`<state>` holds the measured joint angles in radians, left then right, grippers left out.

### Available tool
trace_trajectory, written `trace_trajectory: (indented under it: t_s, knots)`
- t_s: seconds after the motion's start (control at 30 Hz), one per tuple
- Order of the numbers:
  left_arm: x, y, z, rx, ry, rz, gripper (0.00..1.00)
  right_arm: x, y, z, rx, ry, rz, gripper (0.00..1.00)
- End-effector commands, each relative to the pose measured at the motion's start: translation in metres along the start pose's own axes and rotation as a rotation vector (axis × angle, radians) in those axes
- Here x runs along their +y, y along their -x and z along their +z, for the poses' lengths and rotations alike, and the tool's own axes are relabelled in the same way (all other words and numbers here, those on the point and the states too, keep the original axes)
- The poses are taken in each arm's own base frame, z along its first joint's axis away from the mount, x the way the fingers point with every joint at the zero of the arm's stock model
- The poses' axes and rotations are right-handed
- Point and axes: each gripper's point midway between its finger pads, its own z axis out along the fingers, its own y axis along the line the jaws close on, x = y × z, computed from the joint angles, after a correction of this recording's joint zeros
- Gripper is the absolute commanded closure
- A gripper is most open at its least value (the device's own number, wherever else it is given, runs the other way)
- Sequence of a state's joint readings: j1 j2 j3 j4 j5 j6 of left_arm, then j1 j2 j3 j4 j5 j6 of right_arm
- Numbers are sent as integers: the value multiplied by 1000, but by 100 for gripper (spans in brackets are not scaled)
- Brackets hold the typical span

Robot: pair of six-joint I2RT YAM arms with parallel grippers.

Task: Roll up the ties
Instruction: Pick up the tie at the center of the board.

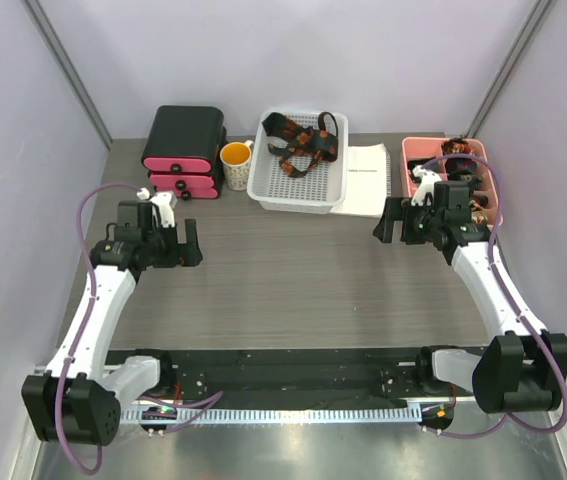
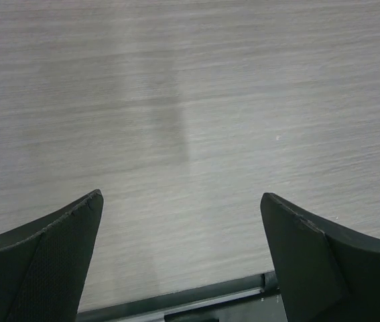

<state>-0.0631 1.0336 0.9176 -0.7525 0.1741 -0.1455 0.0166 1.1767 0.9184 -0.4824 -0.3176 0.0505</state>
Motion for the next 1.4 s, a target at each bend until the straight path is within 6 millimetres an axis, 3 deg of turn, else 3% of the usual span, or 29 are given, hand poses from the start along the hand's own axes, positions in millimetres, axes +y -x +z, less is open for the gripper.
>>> trace_trajectory:
  t_s: [0.0,0.1,0.13,0.17,0.2,0.23,0.27,0.3,0.33,0.37,0.4,0.43,0.47,0.53,0.6,0.63,0.77,0.87,0.97,1.1,1.23,1.37]
  knots:
    - [2,57,-9,-98,33,42,0,4,13,5,0,32,-4,0]
    - [-10,110,-9,-167,-9,103,0,5,14,13,25,50,16,0]
    - [-19,124,-7,-184,-33,136,0,4,15,16,32,48,22,0]
    - [-31,152,-16,-245,-50,170,0,4,16,18,35,49,23,0]
    - [-46,159,4,-212,-83,203,0,3,17,19,38,49,26,0]
    - [-59,186,-3,-272,-100,234,0,3,18,22,45,49,32,0]
    - [-71,197,6,-280,-115,257,0,2,18,23,49,48,33,0]
    - [-94,201,33,-256,-150,302,0,2,19,25,52,49,34,0]
    - [-110,225,32,-308,-159,333,0,2,20,27,56,52,35,0]
    - [-122,234,43,-317,-163,386,0,1,17,31,73,50,41,0]
    - [-141,227,86,-259,-187,415,0,-1,15,34,84,46,45,0]
    - [-158,251,86,-314,-212,426,0,-2,16,36,87,42,46,0]
    - [-167,256,102,-314,-231,425,0,-4,13,40,107,39,50,0]
    - [-189,263,157,-289,-275,442,1,-7,13,43,115,32,50,0]
    - [-201,261,192,-275,-296,466,3,-10,10,49,136,26,56,0]
    - [-208,262,220,-285,-311,474,2,-10,12,50,138,28,56,0]
    - [-220,258,270,-336,-309,518,0,-13,9,59,177,28,68,0]
    - [-218,241,299,-316,-295,541,0,-15,8,64,195,22,73,0]
    - [-206,227,319,-284,-237,549,0,-17,4,67,207,15,76,0]
    - [-192,223,330,-272,-168,555,1,-17,4,68,210,16,78,0]
    - [-199,212,336,-254,-222,572,19,-18,5,66,208,7,75,0]
    - [-211,200,347,-239,-267,566,21,-19,6,63,199,-3,65,0]
